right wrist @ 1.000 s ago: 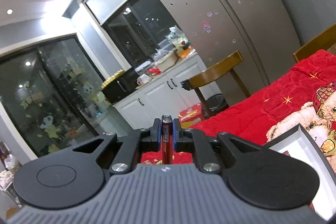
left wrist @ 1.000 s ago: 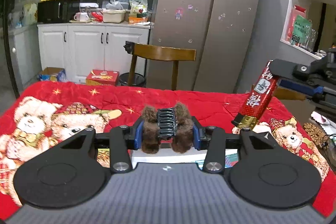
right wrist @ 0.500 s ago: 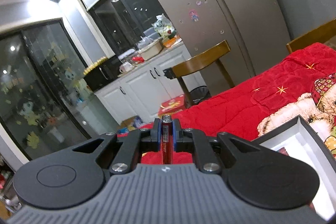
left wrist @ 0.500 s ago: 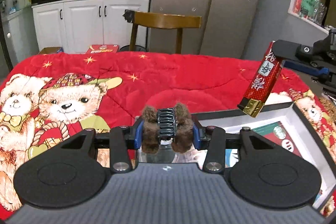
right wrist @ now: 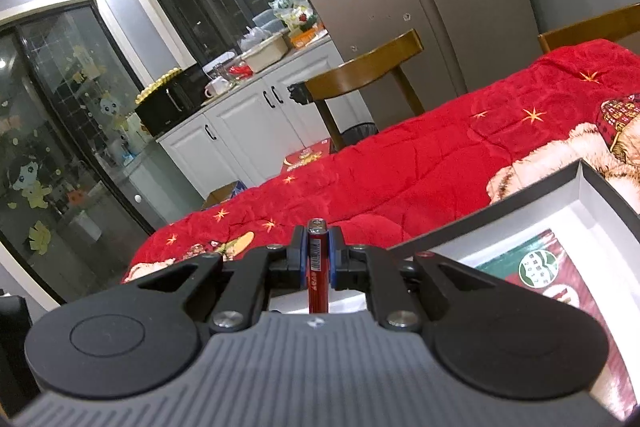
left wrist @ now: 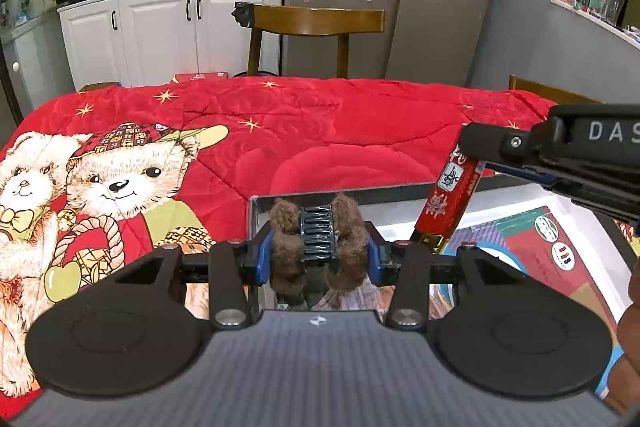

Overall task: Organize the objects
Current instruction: 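Lower the bear and snack bar into the box and open both tools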

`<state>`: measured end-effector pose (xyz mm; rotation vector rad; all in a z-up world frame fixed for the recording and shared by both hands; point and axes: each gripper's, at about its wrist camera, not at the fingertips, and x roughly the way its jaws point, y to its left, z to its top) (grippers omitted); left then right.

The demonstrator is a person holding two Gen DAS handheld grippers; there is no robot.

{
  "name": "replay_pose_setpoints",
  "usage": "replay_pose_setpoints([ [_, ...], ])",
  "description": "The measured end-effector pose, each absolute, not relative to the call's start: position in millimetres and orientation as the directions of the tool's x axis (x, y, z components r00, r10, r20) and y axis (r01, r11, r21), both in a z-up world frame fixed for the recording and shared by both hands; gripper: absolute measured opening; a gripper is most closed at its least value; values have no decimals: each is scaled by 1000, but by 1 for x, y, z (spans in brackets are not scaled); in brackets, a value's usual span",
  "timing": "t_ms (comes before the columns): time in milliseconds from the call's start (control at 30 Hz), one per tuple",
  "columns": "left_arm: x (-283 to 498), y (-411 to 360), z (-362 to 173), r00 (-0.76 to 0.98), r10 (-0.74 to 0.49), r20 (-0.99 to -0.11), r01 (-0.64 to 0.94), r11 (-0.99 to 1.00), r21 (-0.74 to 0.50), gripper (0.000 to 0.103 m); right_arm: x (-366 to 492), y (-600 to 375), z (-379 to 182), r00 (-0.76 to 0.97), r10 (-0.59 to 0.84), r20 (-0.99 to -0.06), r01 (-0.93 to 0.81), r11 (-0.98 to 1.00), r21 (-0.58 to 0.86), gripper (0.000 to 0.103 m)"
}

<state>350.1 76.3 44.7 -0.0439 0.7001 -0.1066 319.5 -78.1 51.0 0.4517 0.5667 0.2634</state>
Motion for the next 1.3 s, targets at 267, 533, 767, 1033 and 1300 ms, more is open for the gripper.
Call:
replay_pose_setpoints([
  [267, 351, 80, 42, 757, -123, -642, 77, 992, -98, 50, 322, -80, 41, 801, 339, -494, -59, 865, 498, 12],
  [533, 352, 79, 42, 753, -129, -645, 90, 992, -93, 50, 320, -82, 40, 792, 338, -509, -24, 849, 527, 12],
  [767, 351, 79, 42, 754, -129, -645, 90, 992, -93, 51, 315, -74, 44, 789, 340, -512, -48, 865, 500, 12],
  [1033, 352, 77, 41, 755, -121, -644, 86, 993, -86, 51, 317, -72, 47, 776, 350, -525, -60, 869, 491, 18],
  [1300, 350, 78, 45, 761, -129, -636, 82, 991, -104, 58, 315, -77, 53, 773, 365, -519, -57, 855, 516, 40],
])
